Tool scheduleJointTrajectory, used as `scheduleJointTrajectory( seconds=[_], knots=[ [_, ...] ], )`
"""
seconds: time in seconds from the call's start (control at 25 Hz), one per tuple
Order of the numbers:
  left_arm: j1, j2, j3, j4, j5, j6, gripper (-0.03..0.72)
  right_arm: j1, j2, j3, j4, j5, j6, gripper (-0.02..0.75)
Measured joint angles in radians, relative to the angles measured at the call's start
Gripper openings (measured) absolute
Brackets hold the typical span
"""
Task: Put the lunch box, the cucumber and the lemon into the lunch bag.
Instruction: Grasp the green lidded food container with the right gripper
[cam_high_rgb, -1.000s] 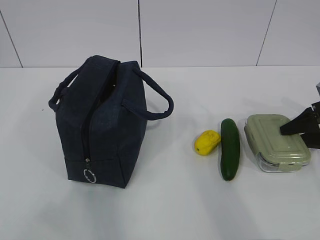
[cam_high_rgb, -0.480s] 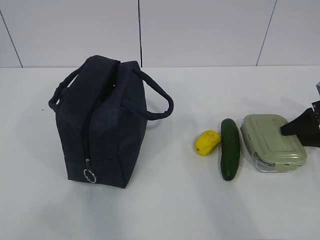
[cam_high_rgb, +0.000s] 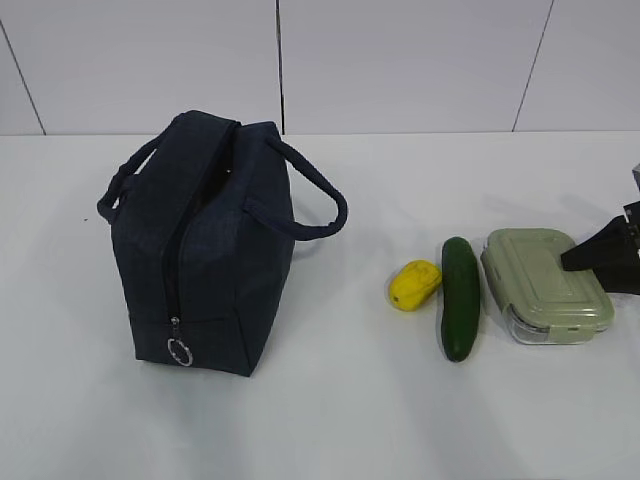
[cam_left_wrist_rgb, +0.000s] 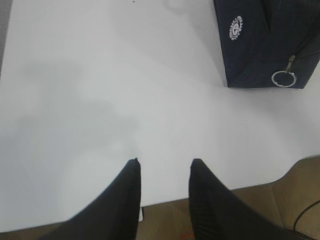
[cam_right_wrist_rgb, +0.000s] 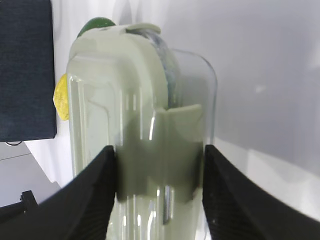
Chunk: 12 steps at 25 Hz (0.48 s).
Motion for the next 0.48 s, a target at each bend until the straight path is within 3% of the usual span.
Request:
scheduleJointTrajectory(
  seconds=[0.32,0.48],
  knots=[
    [-0.040,0.407,-0.149,-0.073,-0.063,0.053,0.241,0.000,0.000,0.000,0.002,0.001,0.000,0.391],
    [-0.042,0.610,-0.274,-0.223,-0.054,0.188,0.289,0.000,0.000,0.000,0.002,0.001,0.000,0.391]
  ],
)
